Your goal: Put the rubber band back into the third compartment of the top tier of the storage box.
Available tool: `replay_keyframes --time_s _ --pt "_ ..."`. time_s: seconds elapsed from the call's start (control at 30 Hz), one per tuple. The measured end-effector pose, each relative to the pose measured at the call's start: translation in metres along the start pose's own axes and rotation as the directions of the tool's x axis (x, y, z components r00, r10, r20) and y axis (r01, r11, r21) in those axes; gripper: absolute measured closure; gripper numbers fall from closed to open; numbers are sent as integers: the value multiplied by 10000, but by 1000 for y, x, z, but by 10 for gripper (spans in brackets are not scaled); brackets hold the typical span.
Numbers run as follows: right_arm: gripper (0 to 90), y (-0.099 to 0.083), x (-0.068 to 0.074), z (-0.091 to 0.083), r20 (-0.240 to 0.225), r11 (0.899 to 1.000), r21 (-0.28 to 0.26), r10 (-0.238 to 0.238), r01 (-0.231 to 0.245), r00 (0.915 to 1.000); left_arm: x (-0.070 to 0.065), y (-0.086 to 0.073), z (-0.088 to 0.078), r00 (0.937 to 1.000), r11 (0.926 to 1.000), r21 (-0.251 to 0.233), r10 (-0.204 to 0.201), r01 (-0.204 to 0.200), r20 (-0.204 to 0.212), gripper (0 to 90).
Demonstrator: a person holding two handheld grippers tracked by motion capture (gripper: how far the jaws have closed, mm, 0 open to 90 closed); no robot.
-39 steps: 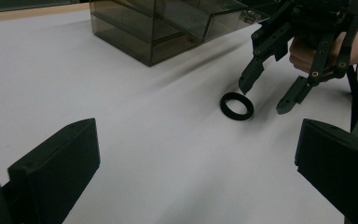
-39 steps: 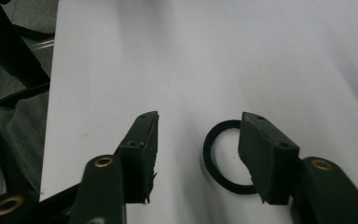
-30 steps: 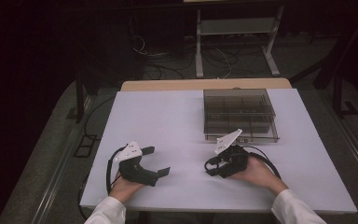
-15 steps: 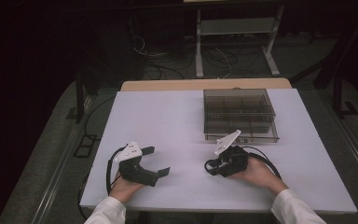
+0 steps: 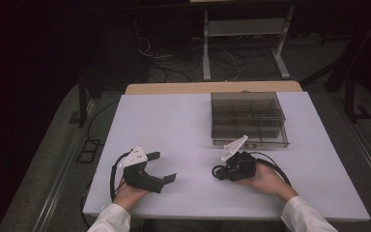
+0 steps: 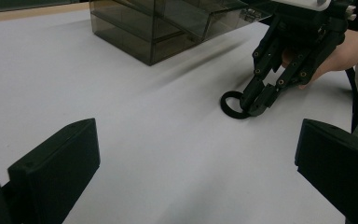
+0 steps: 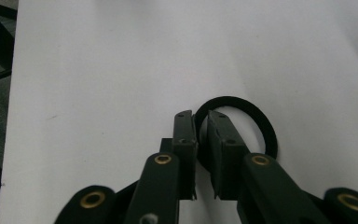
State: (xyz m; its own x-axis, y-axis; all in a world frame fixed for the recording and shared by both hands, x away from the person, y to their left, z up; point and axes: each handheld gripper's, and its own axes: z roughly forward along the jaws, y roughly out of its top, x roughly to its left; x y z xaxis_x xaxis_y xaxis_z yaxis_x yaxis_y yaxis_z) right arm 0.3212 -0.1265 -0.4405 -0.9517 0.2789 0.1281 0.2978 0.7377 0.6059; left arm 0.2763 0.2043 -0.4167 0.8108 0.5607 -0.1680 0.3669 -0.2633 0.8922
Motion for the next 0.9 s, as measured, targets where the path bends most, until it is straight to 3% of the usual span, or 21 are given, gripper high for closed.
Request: replay_keyframes --time_s 0.37,0.9 --pt "863 1 -2 -1 -176 9995 53 312 -311 9994 0 0 0 10000 10000 9 11 -11 3 0" --pt "866 3 0 -15 -655 9966 -431 671 -700 9956 0 0 1 10000 10000 45 40 -41 13 0"
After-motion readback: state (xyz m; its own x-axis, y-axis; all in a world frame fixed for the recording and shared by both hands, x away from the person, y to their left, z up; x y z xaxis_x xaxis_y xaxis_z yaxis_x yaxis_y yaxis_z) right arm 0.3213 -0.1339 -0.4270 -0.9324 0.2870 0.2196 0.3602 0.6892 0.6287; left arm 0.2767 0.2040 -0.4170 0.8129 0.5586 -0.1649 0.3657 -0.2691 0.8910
